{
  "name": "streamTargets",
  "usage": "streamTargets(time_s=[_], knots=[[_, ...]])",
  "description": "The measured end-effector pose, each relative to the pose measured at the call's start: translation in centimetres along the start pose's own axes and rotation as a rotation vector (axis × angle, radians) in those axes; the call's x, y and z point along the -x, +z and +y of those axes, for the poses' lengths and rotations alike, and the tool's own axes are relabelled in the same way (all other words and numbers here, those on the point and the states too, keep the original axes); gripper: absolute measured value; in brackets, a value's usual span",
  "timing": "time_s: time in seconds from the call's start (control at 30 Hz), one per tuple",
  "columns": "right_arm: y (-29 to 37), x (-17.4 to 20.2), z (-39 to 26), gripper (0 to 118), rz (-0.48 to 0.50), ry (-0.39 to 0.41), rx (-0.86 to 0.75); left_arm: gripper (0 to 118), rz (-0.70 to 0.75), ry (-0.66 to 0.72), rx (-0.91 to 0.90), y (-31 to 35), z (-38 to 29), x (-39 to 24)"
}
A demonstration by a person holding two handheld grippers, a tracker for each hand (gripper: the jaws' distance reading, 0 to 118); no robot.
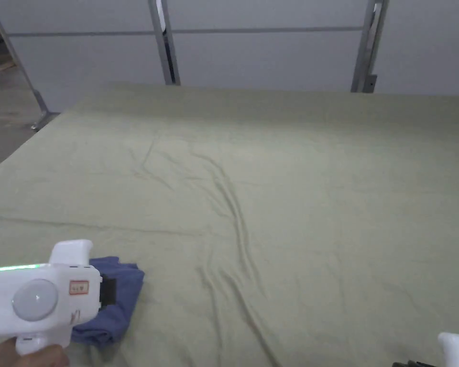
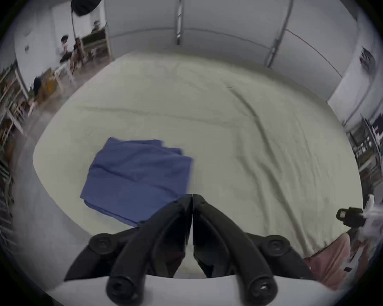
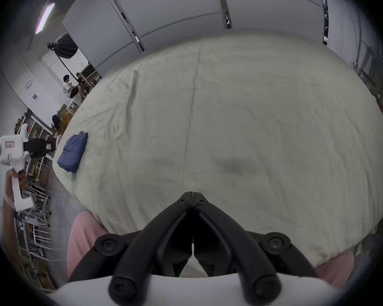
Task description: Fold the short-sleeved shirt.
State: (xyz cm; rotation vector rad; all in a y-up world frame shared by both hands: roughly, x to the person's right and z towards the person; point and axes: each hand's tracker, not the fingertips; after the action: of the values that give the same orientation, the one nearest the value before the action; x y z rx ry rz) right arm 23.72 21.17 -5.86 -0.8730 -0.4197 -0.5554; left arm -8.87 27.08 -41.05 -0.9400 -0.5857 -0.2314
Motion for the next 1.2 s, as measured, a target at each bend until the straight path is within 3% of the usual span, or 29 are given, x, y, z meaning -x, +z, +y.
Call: streamTargets(time_s=[0.13, 0.23, 0.43, 0.63, 0.77, 0.93, 1.03, 1.2], knots=[[2.5, -1.2, -0.4, 0, 0.005, -0.006, -0.064, 5, -0.072, -0.037, -0.078, 3.8, -1.2, -6.9], [5.4, -2.0, -0.5, 0, -0.007, -0.039, -0.167, 5, -0.012, -0.102, -0.225, 5.6, -2.8, -10.8], [10.9, -1.4, -0.6, 0, -0.160, 0.094, -0.359, 5, -0.066, -0.090, -0.391, 10.8, -6.1, -17.7], [15.3, -0.2, -0.1, 0, -0.278, 0.142, -0.593, 5, -0.034, -0.135, -0.588, 14.5, -7.6, -21.3], [18.4, 1.2, 0.2, 0, -0.353, 0.176, -0.730, 5, -0.080, -0.067, -0.638, 17.5, -7.3, -23.8], [21.6, 2.6, 0.5, 0, -0.393, 0.236, -0.902, 5, -0.081, -0.120, -0.745, 19.0, -6.8, -26.1], [22.2, 2.7, 0.4, 0, -0.417, 0.254, -0.937, 5, -0.107, -0.098, -0.779, 19.5, -6.3, -26.4], [22.6, 2.4, 0.4, 0, -0.414, 0.217, -0.959, 5, -0.099, -0.089, -0.814, 20.0, -6.4, -26.6]])
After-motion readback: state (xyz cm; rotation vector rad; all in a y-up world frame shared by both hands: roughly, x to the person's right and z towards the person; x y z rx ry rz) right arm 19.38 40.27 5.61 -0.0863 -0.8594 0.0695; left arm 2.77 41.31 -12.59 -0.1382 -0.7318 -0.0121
